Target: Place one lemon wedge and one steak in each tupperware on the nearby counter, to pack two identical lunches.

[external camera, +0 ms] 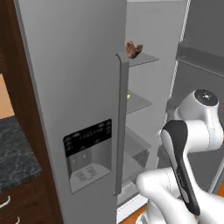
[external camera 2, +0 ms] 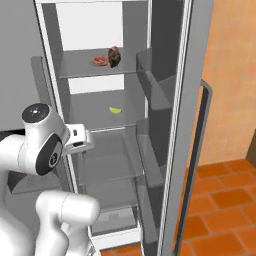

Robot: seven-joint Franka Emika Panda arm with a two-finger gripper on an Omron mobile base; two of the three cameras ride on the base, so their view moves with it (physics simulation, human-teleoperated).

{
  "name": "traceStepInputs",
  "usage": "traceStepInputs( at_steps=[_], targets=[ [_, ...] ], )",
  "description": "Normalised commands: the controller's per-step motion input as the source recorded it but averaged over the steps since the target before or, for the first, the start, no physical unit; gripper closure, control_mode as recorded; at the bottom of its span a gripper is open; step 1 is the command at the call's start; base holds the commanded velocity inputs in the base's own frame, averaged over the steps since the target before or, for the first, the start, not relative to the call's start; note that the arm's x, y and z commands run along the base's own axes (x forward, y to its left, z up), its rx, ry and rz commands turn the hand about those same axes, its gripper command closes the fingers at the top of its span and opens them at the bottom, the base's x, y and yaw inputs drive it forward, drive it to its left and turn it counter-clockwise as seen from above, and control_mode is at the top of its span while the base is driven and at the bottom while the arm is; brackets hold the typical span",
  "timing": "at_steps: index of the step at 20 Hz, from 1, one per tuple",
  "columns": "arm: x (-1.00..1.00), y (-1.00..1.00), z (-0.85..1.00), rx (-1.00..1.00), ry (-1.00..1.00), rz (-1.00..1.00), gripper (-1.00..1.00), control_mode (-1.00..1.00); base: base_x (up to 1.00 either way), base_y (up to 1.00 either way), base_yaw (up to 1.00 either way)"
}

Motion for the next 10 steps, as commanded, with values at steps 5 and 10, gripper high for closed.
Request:
traceStepInputs(
  at_steps=[5, 10],
  targets=[
    [0.00, 0.00, 0.00, 0.00, 0.00, 0.00, -1.00, 1.00, 0.35, -0.07, 0.27],
    [0.00, 0.00, 0.00, 0.00, 0.00, 0.00, -1.00, 1.00, 0.64, -0.24, 0.29]
  ],
)
